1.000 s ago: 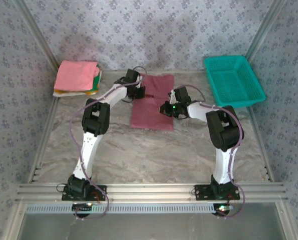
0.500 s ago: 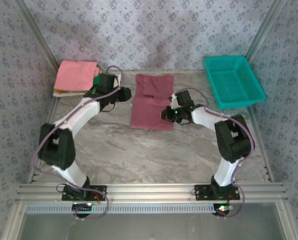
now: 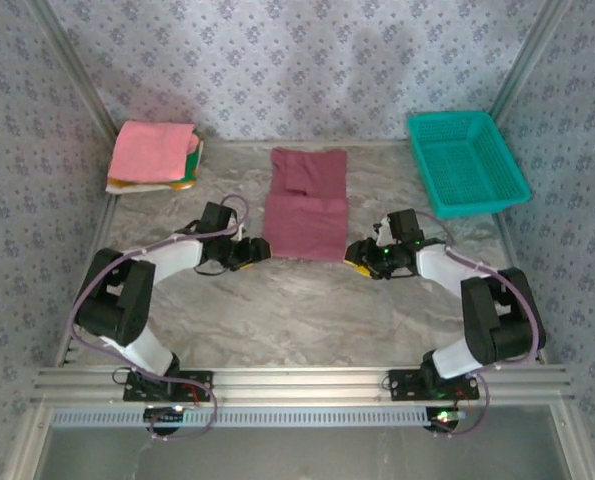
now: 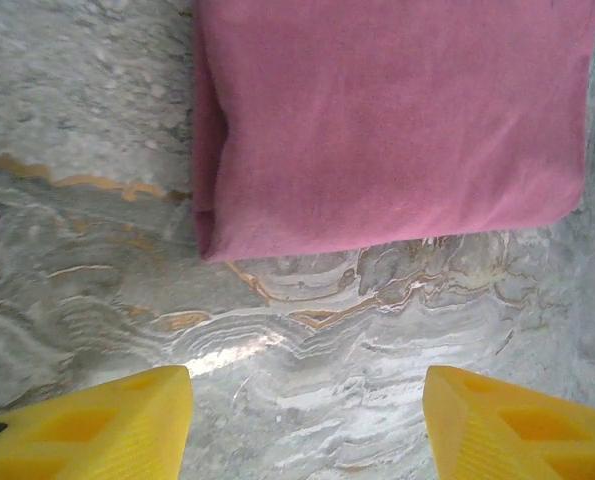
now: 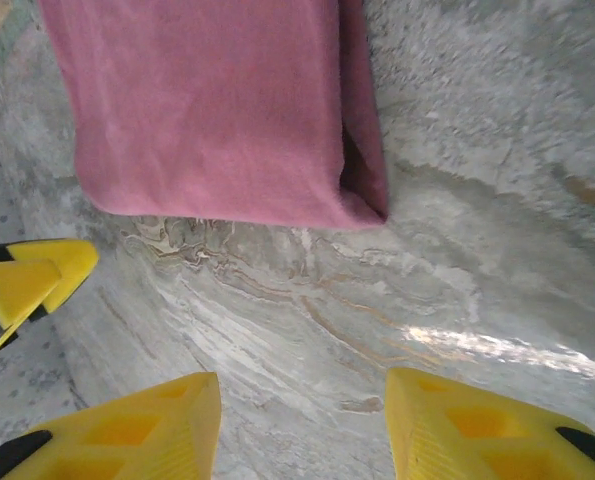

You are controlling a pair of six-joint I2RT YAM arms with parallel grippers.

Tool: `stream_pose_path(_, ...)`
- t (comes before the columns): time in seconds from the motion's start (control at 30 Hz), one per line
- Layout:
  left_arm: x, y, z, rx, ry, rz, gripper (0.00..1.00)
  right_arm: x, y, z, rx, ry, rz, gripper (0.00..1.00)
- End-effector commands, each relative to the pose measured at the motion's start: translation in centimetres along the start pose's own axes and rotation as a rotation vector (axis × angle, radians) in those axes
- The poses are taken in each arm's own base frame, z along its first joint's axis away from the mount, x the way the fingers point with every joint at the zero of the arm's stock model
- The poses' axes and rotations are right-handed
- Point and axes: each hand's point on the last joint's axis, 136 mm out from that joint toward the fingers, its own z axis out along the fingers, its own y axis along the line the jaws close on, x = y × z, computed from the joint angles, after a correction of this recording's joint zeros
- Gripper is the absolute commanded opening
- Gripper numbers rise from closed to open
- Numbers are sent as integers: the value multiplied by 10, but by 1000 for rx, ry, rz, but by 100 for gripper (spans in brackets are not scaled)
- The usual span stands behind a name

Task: Fold and stack the t-shirts

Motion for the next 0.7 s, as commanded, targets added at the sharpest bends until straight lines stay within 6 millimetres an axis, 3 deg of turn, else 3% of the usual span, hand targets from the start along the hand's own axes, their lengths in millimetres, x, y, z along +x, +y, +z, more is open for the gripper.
stream_pose_path(0.0, -8, -11, 9, 50, 10, 12, 63, 0, 12, 10, -73, 34, 45, 48)
stream_pose_path(0.3, -22, 11, 21, -41, 5, 12, 61, -6, 14, 22, -92, 31, 41, 45)
stream_pose_path(0.67, -39, 4, 36, -31, 9, 29, 58, -5, 10, 31, -93, 39, 44, 41)
